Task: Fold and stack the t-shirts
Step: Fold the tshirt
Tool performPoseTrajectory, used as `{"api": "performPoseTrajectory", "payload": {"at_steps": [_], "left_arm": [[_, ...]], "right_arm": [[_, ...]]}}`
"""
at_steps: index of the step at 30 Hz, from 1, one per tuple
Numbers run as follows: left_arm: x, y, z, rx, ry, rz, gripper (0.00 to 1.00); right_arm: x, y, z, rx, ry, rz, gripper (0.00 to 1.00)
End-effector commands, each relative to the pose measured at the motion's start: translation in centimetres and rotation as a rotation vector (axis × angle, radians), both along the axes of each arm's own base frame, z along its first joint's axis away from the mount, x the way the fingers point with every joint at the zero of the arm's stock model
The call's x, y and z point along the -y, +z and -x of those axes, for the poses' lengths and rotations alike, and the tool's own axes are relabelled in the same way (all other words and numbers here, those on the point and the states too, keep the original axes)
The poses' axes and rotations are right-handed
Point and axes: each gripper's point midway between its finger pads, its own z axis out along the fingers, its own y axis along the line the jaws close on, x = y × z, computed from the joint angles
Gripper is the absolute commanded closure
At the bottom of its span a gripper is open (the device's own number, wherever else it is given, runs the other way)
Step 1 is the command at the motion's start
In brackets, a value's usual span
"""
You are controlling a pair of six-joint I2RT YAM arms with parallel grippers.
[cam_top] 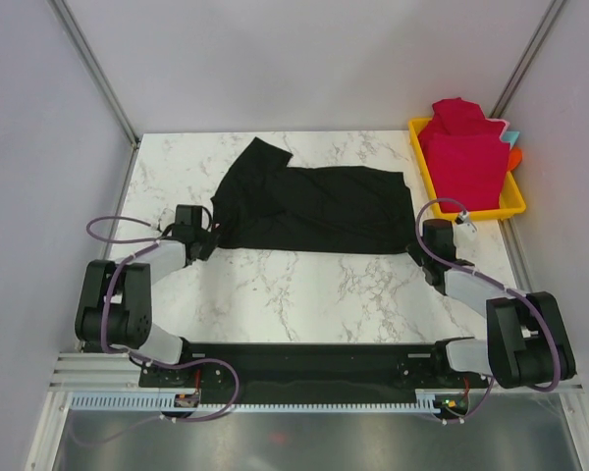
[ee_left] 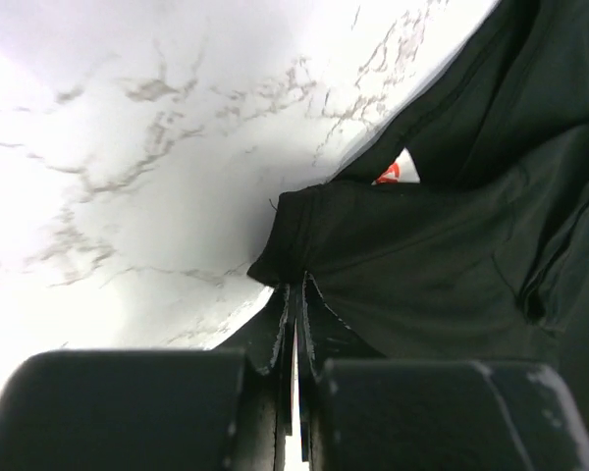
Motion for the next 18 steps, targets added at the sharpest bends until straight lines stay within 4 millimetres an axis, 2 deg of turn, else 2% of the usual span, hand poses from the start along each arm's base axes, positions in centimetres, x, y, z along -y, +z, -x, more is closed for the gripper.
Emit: {"api": "performPoseTrajectory", "payload": {"at_steps": [1, 2, 6, 11, 13, 16, 17, 18], "left_arm": [[-2.8, 3.1, 0.1, 0.080, 0.124, -0.077, 0.98], [-3.2, 4.5, 0.6, 0.127, 0.138, -0.085, 0.98], [-3.8, 5.7, 1.6, 0.178, 0.156, -0.108, 0.98], [-3.5, 4.7, 2.7, 0.106, 0.123, -0.116, 0.98], [-3.9, 4.4, 3.5, 0.070, 0.126, -0.137, 0.98], [-4.4, 4.6, 4.6, 0.049, 0.139, -0.154, 0.98], [-4.5, 4.1, 5.4, 0.029, 0.141, -0.156, 0.98], [-4.4, 4.0, 5.8, 0.027, 0.140, -0.150, 0.98]], "right_arm": [[1.1, 1.3, 0.2, 0.028, -0.048, 0.031, 1.00], [1.2, 1.8, 0.2, 0.042, -0.052, 0.035, 1.00], [1.6, 2.5, 0.6, 0.050, -0.057, 0.052, 1.00], [1.0, 2.0, 1.4, 0.034, -0.022, 0.038, 1.00], [0.8, 1.6, 1.9, 0.019, -0.007, 0.029, 0.93], [1.5, 1.9, 2.9, 0.002, -0.032, 0.056, 0.89], [2.1, 3.0, 3.0, 0.038, -0.058, 0.073, 0.87], [2.5, 3.4, 3.4, 0.040, -0.071, 0.089, 0.72]]}}
